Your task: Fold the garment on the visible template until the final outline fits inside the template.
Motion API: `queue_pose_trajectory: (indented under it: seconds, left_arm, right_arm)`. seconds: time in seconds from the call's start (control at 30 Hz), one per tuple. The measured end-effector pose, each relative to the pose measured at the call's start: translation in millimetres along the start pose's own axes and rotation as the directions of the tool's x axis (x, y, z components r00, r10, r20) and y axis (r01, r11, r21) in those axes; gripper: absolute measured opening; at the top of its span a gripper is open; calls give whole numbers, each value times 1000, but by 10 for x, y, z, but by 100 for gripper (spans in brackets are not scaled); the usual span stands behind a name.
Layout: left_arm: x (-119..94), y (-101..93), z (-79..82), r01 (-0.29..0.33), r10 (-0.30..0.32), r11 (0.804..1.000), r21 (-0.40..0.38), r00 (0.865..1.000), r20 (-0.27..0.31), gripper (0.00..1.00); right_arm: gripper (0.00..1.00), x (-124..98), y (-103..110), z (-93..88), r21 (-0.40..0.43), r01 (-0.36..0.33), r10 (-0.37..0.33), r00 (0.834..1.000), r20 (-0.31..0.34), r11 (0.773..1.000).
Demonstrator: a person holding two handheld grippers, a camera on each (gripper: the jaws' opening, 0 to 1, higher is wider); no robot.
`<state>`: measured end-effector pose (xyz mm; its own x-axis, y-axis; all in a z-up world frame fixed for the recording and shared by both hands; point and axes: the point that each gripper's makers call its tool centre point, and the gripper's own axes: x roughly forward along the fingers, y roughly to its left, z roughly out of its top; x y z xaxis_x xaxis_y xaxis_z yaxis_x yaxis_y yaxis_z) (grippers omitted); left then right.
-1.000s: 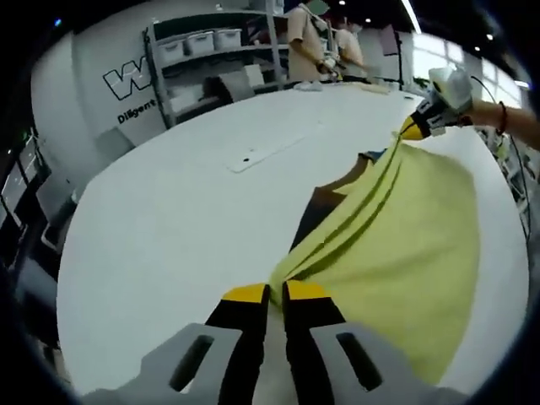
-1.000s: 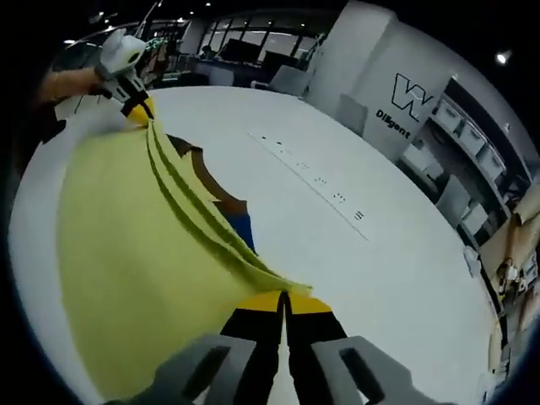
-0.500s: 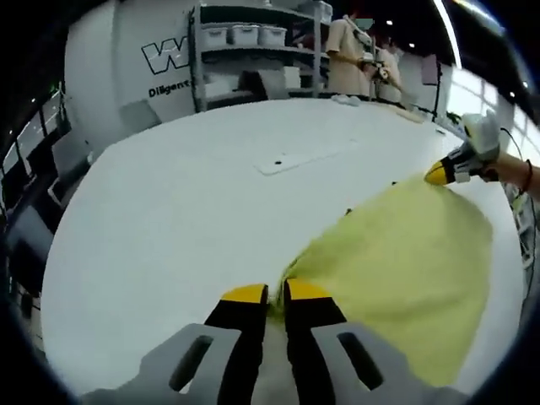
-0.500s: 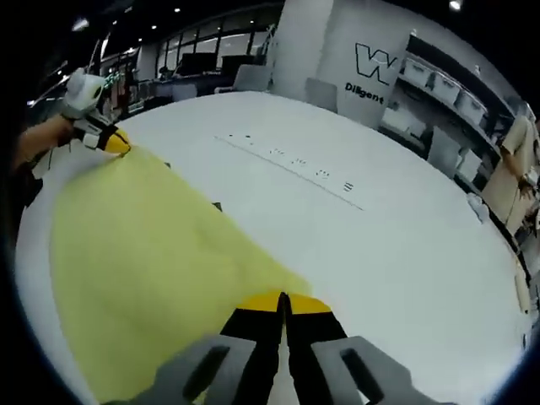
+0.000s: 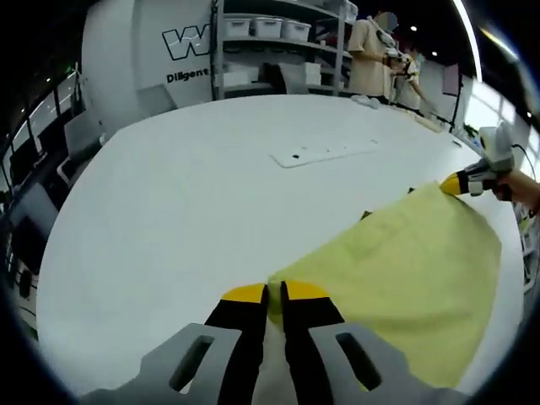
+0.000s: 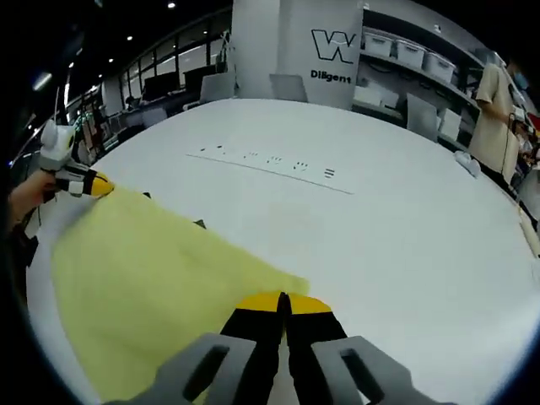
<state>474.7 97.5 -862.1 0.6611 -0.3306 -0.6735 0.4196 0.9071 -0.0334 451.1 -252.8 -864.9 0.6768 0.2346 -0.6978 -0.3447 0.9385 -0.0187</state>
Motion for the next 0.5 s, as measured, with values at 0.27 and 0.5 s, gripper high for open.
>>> queue_pose_trajectory:
  seconds: [0.27,0.5]
  left_arm:
    - [-131,-31,-2,11,-11,1000,-2,1000,-10,21]
    - [-297,-135,64,28,-28,999,-28,1000,6,39]
  right_arm:
    - [16,-95,73,64,116,-12,8,999,37,993]
    - [42,-256,219,114,157,-39,32,998,48,987]
